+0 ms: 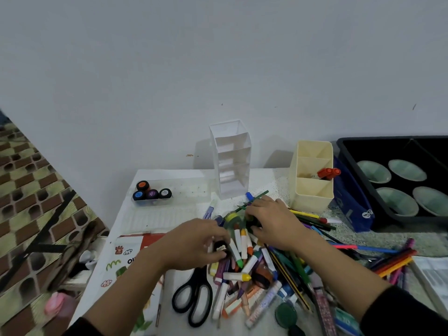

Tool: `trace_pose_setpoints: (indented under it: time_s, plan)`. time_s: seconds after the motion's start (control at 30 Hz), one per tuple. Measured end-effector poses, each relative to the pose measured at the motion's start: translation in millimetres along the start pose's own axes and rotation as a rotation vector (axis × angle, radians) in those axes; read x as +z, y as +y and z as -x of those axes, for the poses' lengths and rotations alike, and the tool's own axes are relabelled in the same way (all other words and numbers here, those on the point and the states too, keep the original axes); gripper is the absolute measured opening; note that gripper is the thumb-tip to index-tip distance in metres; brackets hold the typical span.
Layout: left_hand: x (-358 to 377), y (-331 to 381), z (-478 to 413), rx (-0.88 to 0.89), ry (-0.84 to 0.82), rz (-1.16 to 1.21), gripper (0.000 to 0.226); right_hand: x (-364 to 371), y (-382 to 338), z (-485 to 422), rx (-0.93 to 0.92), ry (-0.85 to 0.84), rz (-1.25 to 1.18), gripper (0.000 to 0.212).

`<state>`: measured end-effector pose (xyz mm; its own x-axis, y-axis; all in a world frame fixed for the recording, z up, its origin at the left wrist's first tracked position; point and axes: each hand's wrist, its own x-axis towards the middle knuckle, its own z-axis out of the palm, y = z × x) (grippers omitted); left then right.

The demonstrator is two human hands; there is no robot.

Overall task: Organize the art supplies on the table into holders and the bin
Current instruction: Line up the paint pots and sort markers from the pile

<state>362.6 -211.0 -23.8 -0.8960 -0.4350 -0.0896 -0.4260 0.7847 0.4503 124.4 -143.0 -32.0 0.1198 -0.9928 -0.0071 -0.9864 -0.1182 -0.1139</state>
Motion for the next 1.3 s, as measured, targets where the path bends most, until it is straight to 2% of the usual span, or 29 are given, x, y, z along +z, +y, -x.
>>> trace_pose_setpoints:
  time_s: [0.1, 0.23, 0.47, 0.7, 0.9, 1.03, 1.2, 1.3]
  plan:
    - [-6.2, -1.8, 3.1, -0.049, 0.032, 0.132, 0.022, 2.5, 2.0, -3.3, 0.002, -0.009, -0.018, 0.033]
    - [-15.6, -7.3, 5.6, -0.084, 0.1, 0.175, 0.022, 1.8, 1.9, -3.3, 0.002, 0.02, -0.087, 0.042]
    - [-32.6, -21.4, 10.3, -0.198, 0.299, 0.329, 0.021, -10.9, 0.8, 0.0, 0.02, 0.085, -0.225, 0.031]
    - [-46.4, -63.2, 13.7, -0.357, 0.506, 0.299, 0.031, -17.6, -24.6, -22.4, -0.049, 0.178, -0.447, 0.034]
    - [-52.0, -98.3, -3.2, -0.406, 0.646, 0.236, 0.034, -9.7, -50.8, -69.3, -0.075, 0.212, -0.494, 0.028]
    - [-57.7, -117.5, -20.2, -0.422, 0.615, 0.178, 0.038, 0.5, -62.2, -100.9, -0.085, 0.224, -0.463, 0.027]
    - [-61.9, -135.1, -33.0, -0.365, 0.397, 0.063, 0.046, 15.7, -72.8, -134.8, -0.044, 0.249, -0.422, 0.027]
    - [-58.5, -142.4, -35.4, -0.361, 0.362, 0.038, 0.048, 24.2, -74.5, -149.5, 0.009, 0.224, -0.425, 0.027]
